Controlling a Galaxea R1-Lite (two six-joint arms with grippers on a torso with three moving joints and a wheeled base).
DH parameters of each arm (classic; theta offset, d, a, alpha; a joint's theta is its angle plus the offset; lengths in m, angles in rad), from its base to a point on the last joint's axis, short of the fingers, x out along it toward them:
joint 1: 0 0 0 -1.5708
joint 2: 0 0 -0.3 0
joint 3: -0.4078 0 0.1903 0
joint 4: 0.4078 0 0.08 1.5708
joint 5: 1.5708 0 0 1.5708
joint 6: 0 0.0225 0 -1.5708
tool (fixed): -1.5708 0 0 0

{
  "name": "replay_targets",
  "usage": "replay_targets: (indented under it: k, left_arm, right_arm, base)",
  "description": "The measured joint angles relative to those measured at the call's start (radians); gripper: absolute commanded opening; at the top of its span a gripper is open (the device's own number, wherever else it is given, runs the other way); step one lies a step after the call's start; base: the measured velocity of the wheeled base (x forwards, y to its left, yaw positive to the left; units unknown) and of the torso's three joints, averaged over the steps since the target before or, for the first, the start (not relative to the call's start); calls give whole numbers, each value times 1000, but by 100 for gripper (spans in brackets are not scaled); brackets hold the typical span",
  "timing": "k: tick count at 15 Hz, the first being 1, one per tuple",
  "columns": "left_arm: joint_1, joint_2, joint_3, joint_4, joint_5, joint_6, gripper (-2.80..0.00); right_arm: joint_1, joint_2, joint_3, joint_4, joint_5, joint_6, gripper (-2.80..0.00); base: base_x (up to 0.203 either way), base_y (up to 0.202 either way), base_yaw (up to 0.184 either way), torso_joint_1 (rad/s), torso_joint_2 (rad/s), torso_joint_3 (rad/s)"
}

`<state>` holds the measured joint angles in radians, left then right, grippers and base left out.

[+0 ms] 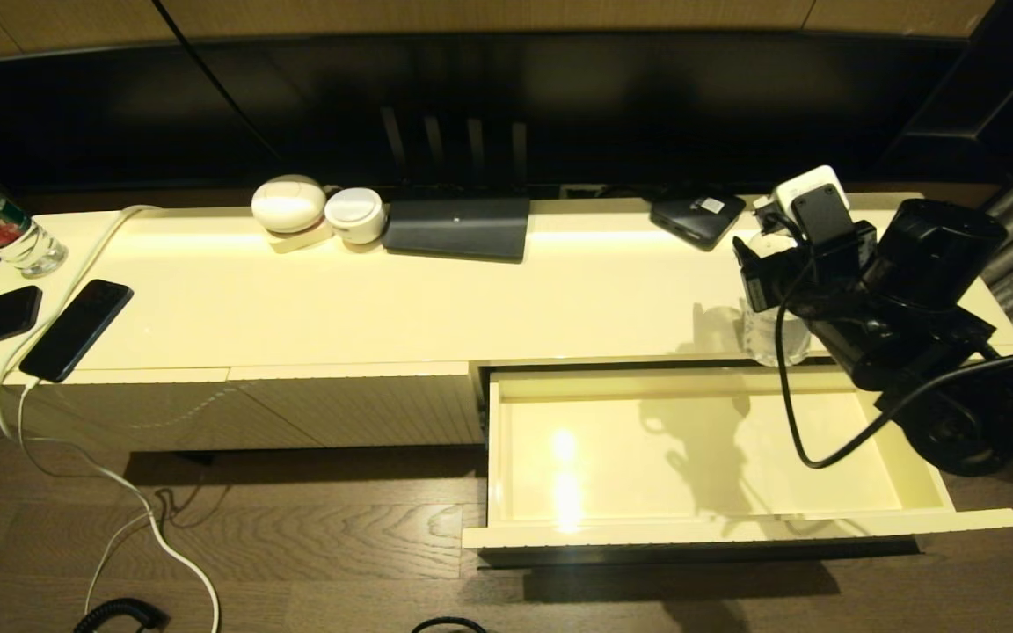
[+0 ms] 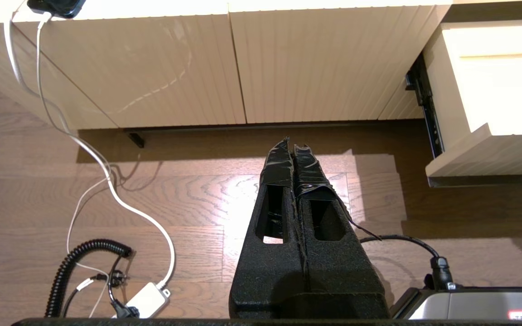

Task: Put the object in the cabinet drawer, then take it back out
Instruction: Put the mineral water in the drawer

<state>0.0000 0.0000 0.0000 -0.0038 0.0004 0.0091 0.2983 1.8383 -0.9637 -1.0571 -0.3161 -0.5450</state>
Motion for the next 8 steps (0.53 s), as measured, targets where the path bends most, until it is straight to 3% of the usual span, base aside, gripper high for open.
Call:
replay_targets:
  k: [3, 8]
  left_arm:
    - [0, 0, 0, 0, 0, 0, -280]
    - [0, 0, 0, 0, 0, 0, -280]
  right_arm:
    - [-7, -109, 104, 183, 89, -201, -280]
    - [-33, -186, 191, 245, 224, -480, -280]
  base:
    - [0, 0, 0, 0, 0, 0]
    - [0, 0, 0, 0, 0, 0]
